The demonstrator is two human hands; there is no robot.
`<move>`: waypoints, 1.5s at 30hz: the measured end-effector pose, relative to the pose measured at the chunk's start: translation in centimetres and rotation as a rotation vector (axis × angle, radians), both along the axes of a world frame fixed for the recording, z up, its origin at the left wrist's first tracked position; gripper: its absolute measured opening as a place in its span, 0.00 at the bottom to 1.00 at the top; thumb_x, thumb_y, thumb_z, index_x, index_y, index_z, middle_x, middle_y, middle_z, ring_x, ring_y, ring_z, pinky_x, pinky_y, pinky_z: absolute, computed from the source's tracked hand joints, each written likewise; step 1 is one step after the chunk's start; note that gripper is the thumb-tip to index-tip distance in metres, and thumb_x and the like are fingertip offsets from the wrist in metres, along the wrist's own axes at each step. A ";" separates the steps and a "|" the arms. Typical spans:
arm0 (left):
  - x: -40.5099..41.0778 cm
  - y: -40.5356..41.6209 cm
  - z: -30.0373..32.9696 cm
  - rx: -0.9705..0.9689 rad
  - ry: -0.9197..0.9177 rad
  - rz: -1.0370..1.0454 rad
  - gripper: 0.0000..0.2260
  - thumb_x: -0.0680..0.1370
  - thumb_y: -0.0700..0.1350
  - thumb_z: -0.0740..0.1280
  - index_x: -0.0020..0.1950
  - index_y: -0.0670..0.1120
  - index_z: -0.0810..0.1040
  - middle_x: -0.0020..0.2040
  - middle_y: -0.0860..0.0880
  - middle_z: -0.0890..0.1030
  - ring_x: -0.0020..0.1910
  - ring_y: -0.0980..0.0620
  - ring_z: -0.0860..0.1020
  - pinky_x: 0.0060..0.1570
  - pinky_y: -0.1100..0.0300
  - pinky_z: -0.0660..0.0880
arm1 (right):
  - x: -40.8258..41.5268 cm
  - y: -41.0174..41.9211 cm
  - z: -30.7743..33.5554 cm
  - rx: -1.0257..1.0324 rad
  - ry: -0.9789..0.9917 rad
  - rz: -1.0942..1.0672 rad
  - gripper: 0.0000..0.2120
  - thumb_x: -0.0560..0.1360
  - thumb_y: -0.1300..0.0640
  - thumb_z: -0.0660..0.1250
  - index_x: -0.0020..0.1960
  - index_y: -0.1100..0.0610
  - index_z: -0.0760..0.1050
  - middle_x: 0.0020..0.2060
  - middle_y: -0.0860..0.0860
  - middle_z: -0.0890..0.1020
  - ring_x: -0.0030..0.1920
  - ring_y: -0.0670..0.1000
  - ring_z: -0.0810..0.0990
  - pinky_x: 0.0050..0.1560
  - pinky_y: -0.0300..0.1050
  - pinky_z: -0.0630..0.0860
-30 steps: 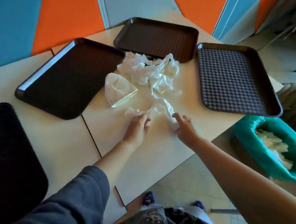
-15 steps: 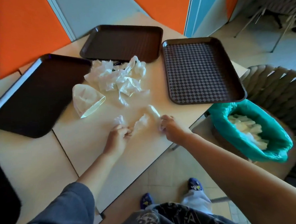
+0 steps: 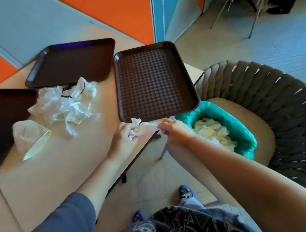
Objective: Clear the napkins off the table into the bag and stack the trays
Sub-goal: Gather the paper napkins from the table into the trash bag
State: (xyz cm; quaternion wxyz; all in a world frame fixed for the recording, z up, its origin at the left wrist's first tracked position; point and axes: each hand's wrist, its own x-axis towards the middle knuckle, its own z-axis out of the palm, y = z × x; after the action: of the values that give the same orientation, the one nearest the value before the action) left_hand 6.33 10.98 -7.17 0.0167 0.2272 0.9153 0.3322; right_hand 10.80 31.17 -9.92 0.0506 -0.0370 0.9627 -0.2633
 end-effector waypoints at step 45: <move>2.4 26.2 -6.3 -0.420 -0.472 -0.547 0.18 0.79 0.40 0.57 0.67 0.49 0.72 0.70 0.48 0.71 0.68 0.47 0.68 0.68 0.52 0.65 | 9.6 20.0 -6.4 0.055 -0.335 -0.571 0.16 0.73 0.65 0.56 0.56 0.57 0.76 0.53 0.55 0.79 0.52 0.57 0.77 0.46 0.44 0.73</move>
State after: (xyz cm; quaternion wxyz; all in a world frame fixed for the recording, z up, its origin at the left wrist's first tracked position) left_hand 8.74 37.17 -13.47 0.3597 0.3713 0.8400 0.1644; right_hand 20.38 51.22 -16.35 0.1334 0.2797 0.9191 -0.2434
